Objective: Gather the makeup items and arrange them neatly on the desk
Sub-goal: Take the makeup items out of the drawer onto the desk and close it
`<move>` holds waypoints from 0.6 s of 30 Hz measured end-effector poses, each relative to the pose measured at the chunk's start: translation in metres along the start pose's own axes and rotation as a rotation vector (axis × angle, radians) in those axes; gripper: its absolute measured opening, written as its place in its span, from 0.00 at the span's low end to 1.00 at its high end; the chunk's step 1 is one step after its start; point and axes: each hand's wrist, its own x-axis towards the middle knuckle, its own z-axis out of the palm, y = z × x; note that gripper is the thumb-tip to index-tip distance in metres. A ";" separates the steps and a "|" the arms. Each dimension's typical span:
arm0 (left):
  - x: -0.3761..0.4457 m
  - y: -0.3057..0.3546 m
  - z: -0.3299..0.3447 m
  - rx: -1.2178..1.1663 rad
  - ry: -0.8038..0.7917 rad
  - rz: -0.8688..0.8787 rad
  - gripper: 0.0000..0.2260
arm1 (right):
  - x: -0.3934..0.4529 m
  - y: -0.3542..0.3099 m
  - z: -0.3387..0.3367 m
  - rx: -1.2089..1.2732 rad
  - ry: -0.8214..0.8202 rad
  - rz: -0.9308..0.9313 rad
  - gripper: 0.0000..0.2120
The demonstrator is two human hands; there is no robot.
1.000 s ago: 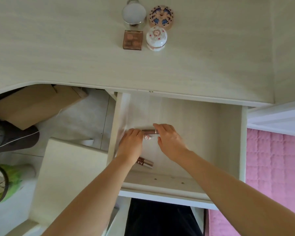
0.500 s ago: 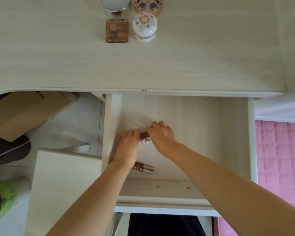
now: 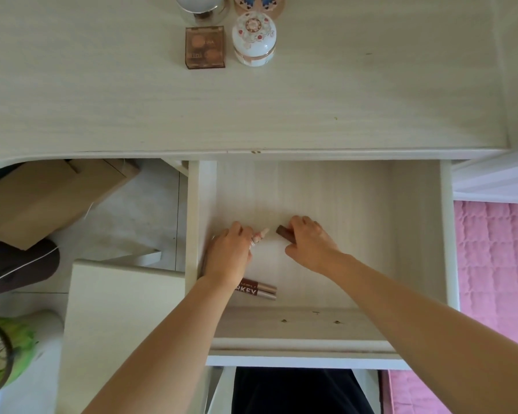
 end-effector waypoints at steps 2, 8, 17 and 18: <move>-0.001 0.001 -0.002 0.002 -0.004 -0.052 0.10 | -0.007 0.008 -0.001 0.069 -0.053 0.031 0.12; 0.001 -0.001 0.001 -0.167 -0.191 -0.120 0.10 | -0.026 0.013 0.013 0.184 -0.116 0.069 0.08; -0.003 -0.001 0.006 -0.135 -0.460 -0.095 0.09 | -0.050 -0.019 0.048 0.014 -0.359 -0.205 0.07; -0.003 -0.001 0.007 -0.133 -0.477 -0.085 0.08 | -0.049 -0.020 0.051 0.007 -0.362 -0.216 0.10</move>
